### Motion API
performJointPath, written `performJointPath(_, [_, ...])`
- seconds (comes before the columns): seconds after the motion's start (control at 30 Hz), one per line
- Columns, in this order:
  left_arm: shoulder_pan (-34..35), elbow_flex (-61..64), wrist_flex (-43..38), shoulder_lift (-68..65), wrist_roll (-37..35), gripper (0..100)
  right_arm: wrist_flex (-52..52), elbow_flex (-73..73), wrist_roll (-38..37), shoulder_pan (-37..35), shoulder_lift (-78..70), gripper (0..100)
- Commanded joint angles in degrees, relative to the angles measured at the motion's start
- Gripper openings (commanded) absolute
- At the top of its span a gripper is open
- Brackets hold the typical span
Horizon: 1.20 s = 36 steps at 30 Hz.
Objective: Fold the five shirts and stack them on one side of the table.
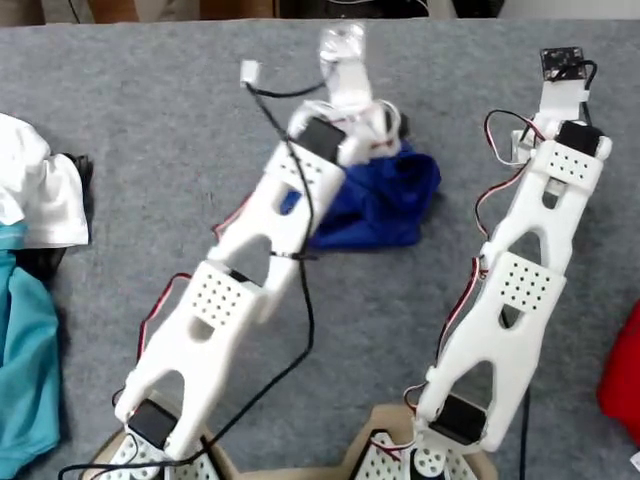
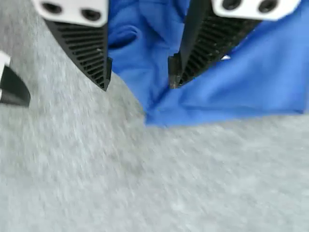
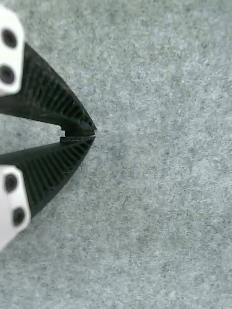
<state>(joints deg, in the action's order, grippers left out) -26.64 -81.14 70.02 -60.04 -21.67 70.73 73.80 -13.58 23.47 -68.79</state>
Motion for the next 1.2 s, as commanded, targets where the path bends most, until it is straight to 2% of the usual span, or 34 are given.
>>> performJointPath(0.0, [2.6, -6.4, 5.2, 1.2, -0.4, 20, -0.4, 2.7, 0.4, 0.7, 0.8, 0.6])
performJointPath(0.2, [3.2, -5.7, 10.9, 0.6, -0.4, 17, 2.1, 4.3, -0.1, -1.7, 1.2, 0.9])
performJointPath(0.33, [2.8, -1.0, 12.3, 0.7, -0.4, 11, 8.7, 11.7, -5.2, -5.5, 2.4, 1.6])
performJointPath(0.43, [2.5, -0.4, 18.5, 1.0, -0.4, 9, 14.4, 18.4, -8.9, -7.0, 2.5, 1.6])
performJointPath(0.57, [1.5, 0.1, 24.2, 0.7, -0.4, 8, 18.4, 21.8, -11.0, -7.3, 2.8, 1.6])
performJointPath(0.7, [-0.4, -0.4, 24.9, 0.7, -0.6, 8, 17.4, 21.8, -11.9, -5.4, 2.8, 1.6])
performJointPath(0.87, [-2.0, 0.1, 17.2, 0.6, -0.7, 8, 14.9, 21.7, -11.7, -1.5, 2.8, 1.6])
performJointPath(1.07, [-1.8, 2.0, -1.0, -2.2, -0.7, 8, 12.7, 21.1, -11.6, 0.6, 1.8, 1.3])
performJointPath(1.17, [-2.1, 3.4, -6.7, -5.4, -0.7, 8, 12.3, 21.5, -11.6, 0.5, 0.0, 1.3])
